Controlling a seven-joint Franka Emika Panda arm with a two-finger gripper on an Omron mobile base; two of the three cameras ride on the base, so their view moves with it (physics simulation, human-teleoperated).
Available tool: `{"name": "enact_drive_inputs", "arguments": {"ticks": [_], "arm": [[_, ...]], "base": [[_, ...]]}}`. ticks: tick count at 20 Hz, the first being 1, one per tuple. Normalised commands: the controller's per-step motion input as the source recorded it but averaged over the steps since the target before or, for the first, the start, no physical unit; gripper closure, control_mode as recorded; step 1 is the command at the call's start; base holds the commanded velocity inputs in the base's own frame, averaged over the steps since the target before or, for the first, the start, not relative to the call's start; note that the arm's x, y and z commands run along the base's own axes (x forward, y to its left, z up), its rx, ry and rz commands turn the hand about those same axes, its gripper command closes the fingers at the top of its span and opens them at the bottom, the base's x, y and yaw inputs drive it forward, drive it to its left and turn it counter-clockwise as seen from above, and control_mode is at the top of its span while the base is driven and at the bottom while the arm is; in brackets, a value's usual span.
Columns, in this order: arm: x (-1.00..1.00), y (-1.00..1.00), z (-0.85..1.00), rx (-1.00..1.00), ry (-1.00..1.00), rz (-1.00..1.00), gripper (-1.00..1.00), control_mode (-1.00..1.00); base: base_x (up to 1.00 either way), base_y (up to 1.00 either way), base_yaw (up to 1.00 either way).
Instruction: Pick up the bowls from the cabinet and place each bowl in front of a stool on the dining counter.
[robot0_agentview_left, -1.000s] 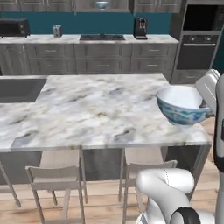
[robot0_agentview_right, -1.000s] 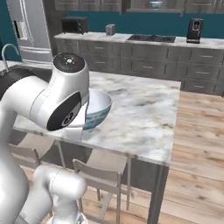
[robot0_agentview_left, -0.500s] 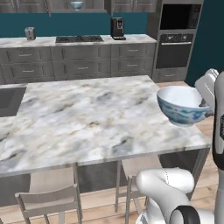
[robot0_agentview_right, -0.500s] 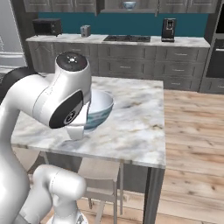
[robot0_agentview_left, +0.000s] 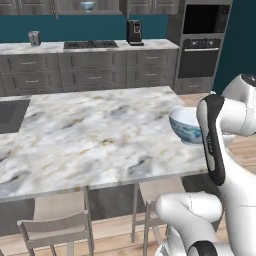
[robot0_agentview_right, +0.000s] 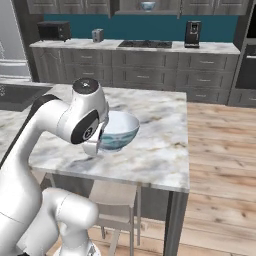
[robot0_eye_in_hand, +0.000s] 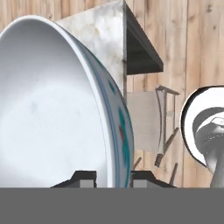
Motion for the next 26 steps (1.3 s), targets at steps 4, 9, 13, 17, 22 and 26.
{"name": "enact_drive_inputs", "arguments": {"ticks": [4,9,13,17,22,26], "arm": [[0.99,0.17,-0.96,0.00,0.01,-0.14,1.00,-1.00],[0.79,0.11,-0.72,0.00,0.02,0.01,1.00,-1.00],[0.60,0.00,-0.37,0.00,0.04,0.13,1.00,-1.00],[0.52,0.00,-0.23,0.00,0.00,0.13,1.00,-1.00],[0.46,0.00,-0.25,0.00,0.00,0.09,1.00,-1.00],[0.34,0.00,-0.23,0.00,0.02,0.05,1.00,-1.00]], "base": [[0.00,0.00,0.00],[0.00,0.00,0.00],[0.00,0.00,0.00],[0.00,0.00,0.00],[0.00,0.00,0.00],[0.00,0.00,0.00]]}}
